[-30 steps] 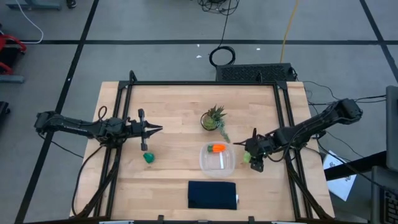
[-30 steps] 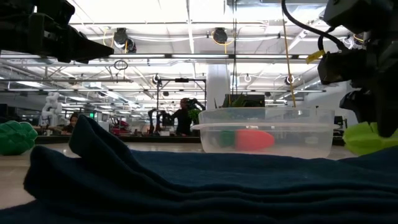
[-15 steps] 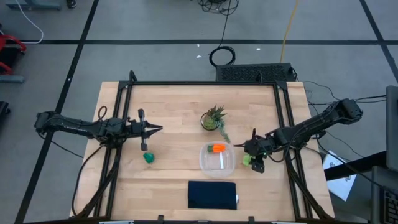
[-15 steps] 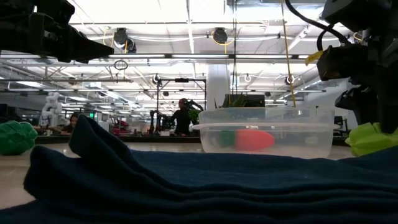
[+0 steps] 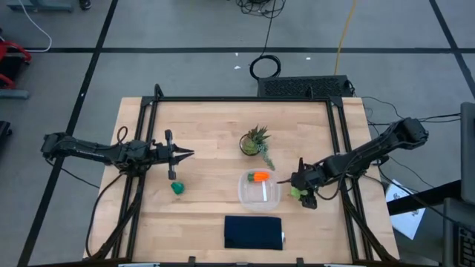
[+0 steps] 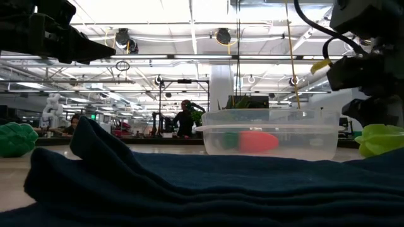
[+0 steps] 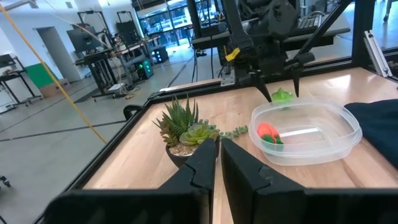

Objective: Pick and placing Produce into tupperware
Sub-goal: Put the green starfruit into the transparent bin

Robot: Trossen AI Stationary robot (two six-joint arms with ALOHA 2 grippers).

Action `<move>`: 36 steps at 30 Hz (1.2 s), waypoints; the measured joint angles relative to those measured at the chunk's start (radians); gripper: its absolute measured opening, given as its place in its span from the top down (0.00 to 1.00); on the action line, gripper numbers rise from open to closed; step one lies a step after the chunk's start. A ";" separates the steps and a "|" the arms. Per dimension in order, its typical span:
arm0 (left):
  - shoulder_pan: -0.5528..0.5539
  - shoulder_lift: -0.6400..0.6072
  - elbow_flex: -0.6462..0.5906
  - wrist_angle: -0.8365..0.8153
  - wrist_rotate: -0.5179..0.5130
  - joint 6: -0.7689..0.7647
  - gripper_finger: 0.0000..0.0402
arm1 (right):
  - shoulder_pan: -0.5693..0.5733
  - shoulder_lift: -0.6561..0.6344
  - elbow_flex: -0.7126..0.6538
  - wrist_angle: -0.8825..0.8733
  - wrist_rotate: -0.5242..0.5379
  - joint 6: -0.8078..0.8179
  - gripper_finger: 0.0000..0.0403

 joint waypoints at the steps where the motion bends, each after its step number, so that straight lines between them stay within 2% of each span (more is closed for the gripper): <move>1: 0.000 0.000 0.000 0.000 0.000 0.000 0.92 | 0.005 0.013 0.000 -0.001 0.000 -0.006 0.23; 8: 0.000 0.000 0.000 0.000 0.000 0.000 0.92 | 0.026 0.090 0.004 -0.019 0.020 -0.061 0.22; 15: 0.000 0.000 0.000 0.000 0.000 -0.005 0.92 | 0.031 0.102 0.002 -0.028 0.064 -0.092 0.23; 19: 0.000 0.000 0.000 0.000 0.000 -0.005 0.92 | 0.031 0.103 0.001 -0.029 0.076 -0.104 0.30; 26: 0.000 0.000 0.000 0.000 0.000 -0.005 0.92 | 0.030 0.103 0.000 -0.030 0.084 -0.098 0.49; 32: 0.000 0.000 0.000 0.000 0.000 -0.004 0.92 | 0.029 0.076 0.001 -0.023 0.083 -0.097 0.49; 36: 0.000 0.000 0.000 0.000 0.000 -0.004 0.92 | 0.029 0.038 0.008 -0.035 0.078 -0.091 0.44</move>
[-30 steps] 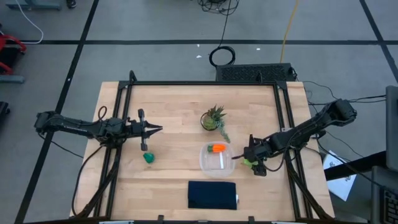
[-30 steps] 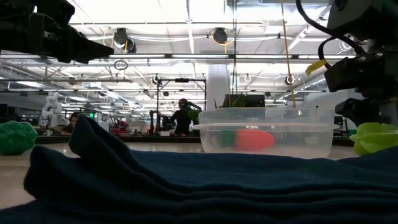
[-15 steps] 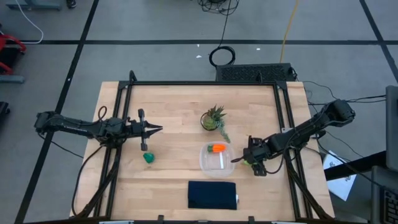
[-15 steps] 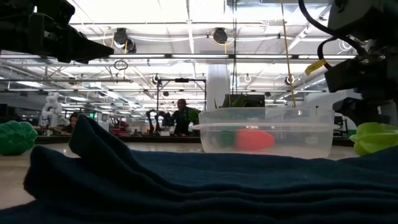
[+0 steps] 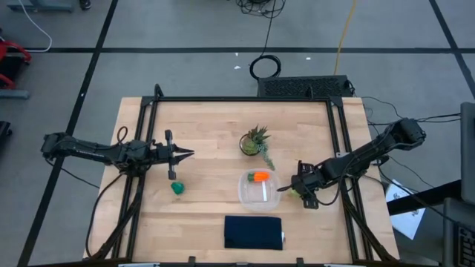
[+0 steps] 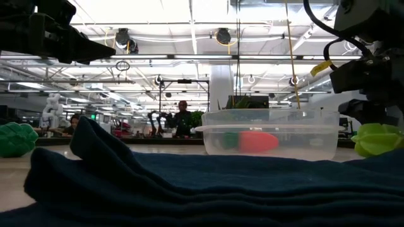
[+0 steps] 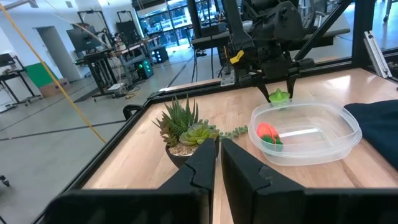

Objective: Pick and placing Produce into tupperware
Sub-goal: Put the green starfruit into the transparent bin

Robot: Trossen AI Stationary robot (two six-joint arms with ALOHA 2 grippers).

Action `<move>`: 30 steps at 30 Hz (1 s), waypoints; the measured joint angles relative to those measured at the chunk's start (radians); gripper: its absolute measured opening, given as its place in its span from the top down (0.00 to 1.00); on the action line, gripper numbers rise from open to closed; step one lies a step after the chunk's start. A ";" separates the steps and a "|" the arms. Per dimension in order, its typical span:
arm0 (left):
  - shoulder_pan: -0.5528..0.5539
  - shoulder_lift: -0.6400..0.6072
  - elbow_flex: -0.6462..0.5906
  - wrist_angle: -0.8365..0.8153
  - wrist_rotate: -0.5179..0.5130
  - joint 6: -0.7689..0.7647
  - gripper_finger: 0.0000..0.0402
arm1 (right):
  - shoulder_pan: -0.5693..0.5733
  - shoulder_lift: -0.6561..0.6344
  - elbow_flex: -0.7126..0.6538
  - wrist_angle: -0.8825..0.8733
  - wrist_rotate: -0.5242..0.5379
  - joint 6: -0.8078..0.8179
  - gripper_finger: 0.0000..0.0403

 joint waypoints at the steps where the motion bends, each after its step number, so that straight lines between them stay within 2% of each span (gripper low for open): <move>1: 0.000 0.000 0.000 0.000 0.000 0.000 0.92 | 0.000 -0.009 0.002 -0.007 -0.002 0.000 0.44; 6: 0.000 0.000 0.000 0.001 0.000 0.000 0.92 | 0.000 -0.029 0.034 -0.015 0.001 -0.014 0.49; 15: 0.000 0.000 0.000 0.003 0.000 -0.005 0.92 | -0.008 -0.029 0.094 -0.062 0.001 -0.030 0.45; 21: 0.000 0.000 0.000 0.003 0.000 -0.010 0.92 | -0.008 -0.030 0.165 -0.124 0.001 -0.076 0.49; 30: 0.000 0.000 0.000 0.003 0.000 -0.011 0.92 | -0.010 -0.031 0.274 -0.181 0.001 -0.148 0.46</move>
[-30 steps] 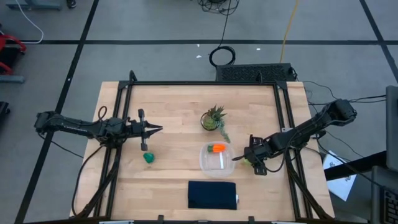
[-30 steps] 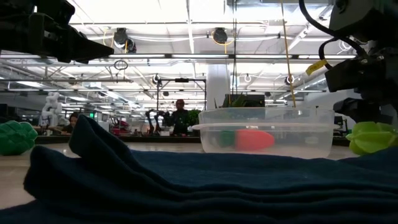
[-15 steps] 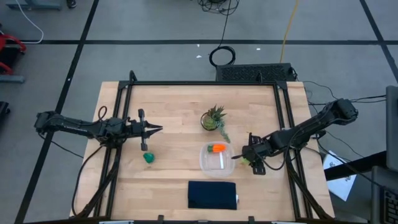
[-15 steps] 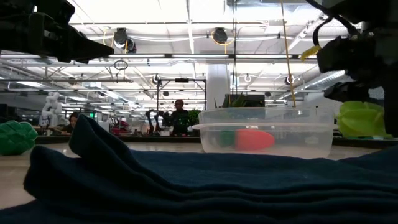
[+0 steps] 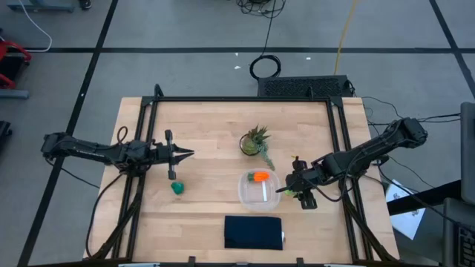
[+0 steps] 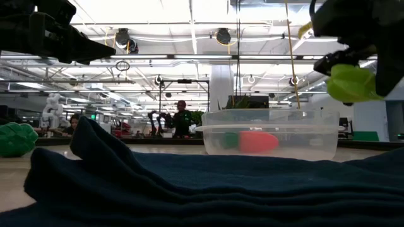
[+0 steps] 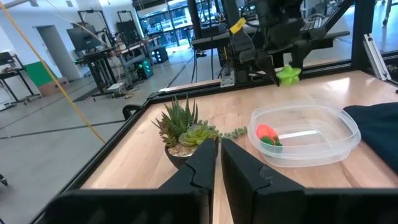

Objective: Pick and placing Produce into tupperware
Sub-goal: Put the green starfruit into the transparent bin

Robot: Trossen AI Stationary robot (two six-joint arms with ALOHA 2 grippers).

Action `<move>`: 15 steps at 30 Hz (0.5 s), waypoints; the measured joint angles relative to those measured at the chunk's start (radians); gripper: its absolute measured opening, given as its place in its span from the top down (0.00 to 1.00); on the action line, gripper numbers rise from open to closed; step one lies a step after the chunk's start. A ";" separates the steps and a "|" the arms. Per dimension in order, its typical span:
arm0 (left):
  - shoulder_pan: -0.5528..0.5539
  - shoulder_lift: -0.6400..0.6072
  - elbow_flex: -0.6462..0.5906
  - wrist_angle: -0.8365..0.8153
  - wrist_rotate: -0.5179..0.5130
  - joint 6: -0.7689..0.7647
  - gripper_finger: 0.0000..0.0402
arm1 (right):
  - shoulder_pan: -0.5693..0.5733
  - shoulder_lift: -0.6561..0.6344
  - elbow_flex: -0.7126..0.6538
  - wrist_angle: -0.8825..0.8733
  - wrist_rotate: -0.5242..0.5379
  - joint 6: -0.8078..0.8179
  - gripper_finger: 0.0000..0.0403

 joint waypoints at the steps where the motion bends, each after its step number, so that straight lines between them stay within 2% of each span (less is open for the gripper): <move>1: 0.000 0.000 0.000 0.000 0.000 0.000 0.92 | -0.003 0.000 0.012 -0.003 0.000 -0.010 0.47; 15: 0.000 0.000 0.000 0.000 0.000 0.000 0.92 | -0.046 -0.001 0.127 -0.115 0.000 -0.088 0.48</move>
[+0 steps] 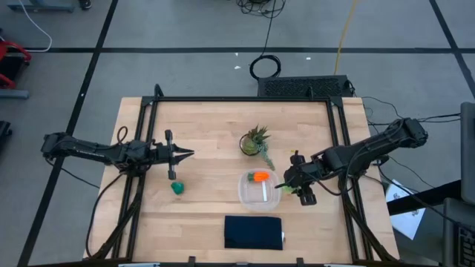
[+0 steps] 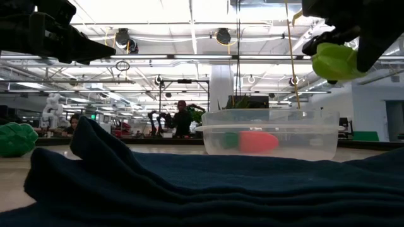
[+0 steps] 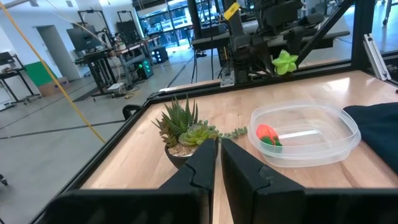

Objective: Pick and placing Produce into tupperware
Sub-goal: Put the green starfruit into the transparent bin

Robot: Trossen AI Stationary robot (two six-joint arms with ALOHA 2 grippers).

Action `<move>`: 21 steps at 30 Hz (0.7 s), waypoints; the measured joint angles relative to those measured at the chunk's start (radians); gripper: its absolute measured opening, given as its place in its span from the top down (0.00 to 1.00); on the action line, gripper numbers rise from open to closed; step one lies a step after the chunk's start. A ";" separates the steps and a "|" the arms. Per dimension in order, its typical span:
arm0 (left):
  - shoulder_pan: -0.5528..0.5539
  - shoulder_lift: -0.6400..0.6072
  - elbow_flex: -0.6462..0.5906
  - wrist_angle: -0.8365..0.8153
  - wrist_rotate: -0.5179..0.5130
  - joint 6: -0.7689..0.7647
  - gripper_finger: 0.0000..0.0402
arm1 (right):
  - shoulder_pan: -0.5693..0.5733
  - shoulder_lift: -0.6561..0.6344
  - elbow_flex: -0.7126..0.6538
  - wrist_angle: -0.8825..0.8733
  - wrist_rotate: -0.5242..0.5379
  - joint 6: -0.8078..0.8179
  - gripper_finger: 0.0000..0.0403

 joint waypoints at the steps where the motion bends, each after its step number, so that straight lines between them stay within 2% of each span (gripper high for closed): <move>1: 0.000 0.000 0.000 0.000 0.000 0.000 0.92 | 0.000 0.000 0.005 -0.005 0.000 -0.004 0.48; 14: 0.000 0.000 0.000 0.000 0.000 0.003 0.92 | -0.052 0.000 0.018 0.097 0.006 -0.059 0.48; 21: 0.000 0.000 0.000 0.000 0.000 0.005 0.92 | -0.095 0.000 0.018 0.228 0.007 -0.153 0.48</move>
